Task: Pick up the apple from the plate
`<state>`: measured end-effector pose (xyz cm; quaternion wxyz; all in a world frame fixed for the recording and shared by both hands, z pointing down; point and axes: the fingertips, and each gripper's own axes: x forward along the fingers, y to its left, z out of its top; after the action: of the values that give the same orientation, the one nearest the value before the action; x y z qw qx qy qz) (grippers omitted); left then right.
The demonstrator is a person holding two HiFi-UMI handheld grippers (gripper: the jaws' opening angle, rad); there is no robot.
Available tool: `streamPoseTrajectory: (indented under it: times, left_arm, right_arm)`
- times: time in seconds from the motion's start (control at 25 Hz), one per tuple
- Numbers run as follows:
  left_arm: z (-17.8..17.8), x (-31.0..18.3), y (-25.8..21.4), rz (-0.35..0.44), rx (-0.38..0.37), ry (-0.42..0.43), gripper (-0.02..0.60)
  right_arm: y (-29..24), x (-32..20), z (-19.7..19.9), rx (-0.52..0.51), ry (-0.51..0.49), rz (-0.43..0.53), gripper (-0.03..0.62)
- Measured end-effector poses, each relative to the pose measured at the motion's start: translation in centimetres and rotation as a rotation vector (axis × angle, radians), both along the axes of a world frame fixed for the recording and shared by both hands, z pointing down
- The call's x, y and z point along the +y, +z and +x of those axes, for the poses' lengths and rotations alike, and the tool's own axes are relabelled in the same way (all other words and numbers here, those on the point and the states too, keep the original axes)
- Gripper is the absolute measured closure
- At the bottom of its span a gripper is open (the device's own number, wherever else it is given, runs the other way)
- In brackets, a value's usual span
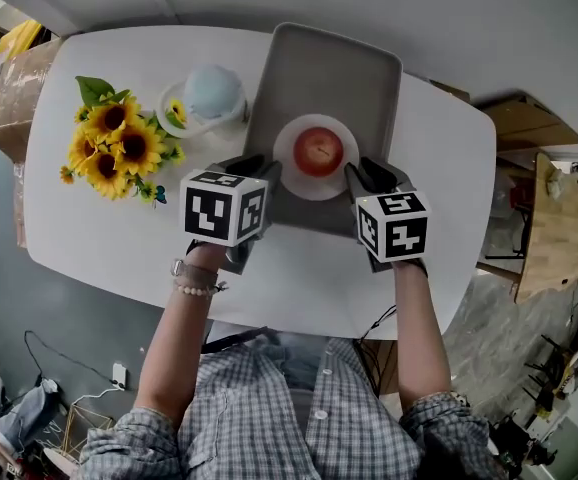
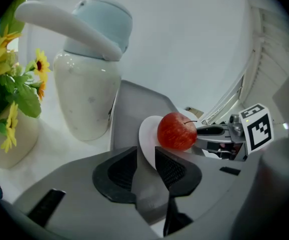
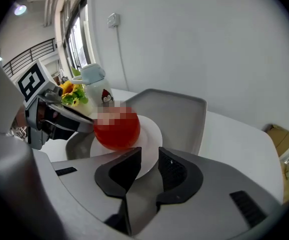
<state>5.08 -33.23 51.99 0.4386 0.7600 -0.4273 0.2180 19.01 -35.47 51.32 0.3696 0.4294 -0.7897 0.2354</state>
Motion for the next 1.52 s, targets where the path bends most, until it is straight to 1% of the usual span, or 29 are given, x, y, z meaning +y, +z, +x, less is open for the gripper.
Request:
streamPoseTrajectory:
  times: [0.24,0.36,0.52,0.6,0.68,0.8,0.84,1.08,1.28,1.4,1.52]
  left_arm:
    - [0.1,-0.5,0.9,-0.038,-0.021,-0.022,0.486]
    - [0.1,-0.7,1.2,-0.049,-0.037,-0.01,0.486]
    - [0.8,-0.3,2.0,-0.122,-0.046,0.04,0.486]
    - [1.0,-0.2,2.1,-0.156,-0.046,0.045,0.486]
    - [1.0,-0.4,2.2,-0.18,-0.039,0.031,0.486]
    - [0.9,-0.5,2.2,-0.199,-0.035,0.022,0.486]
    - [0.9,-0.5,2.3,-0.208,-0.027,0.021,0.503]
    - [0.9,-0.6,2.4,-0.268,0.029,0.009,0.517]
    - [1.1,-0.4,2.4,-0.292,0.047,-0.02,0.523]
    - [1.2,-0.2,2.3,-0.3,0.05,-0.014,0.525]
    - [1.2,0.4,2.2,-0.312,0.072,-0.003,0.526]
  right_arm:
    - [1.5,-0.1,0.4,-0.004,0.028,-0.102,0.505]
    - [1.8,-0.2,0.3,-0.037,0.041,-0.142,0.505]
    - [2.2,-0.2,0.3,-0.091,0.07,-0.23,0.505]
    - [2.1,-0.4,0.3,-0.104,0.069,-0.253,0.506]
    - [2.1,-0.4,0.3,-0.121,0.069,-0.272,0.507]
    - [2.2,-0.4,0.3,-0.178,0.099,-0.314,0.505]
    - [2.2,-0.4,0.3,-0.197,0.112,-0.331,0.507]
    - [2.4,-0.1,0.3,-0.245,0.179,-0.408,0.508]
    - [2.4,0.5,0.7,-0.268,0.232,-0.442,0.513]
    - [2.4,0.8,0.9,-0.28,0.273,-0.456,0.517]
    - [2.0,1.3,1.0,-0.319,0.312,-0.47,0.526]
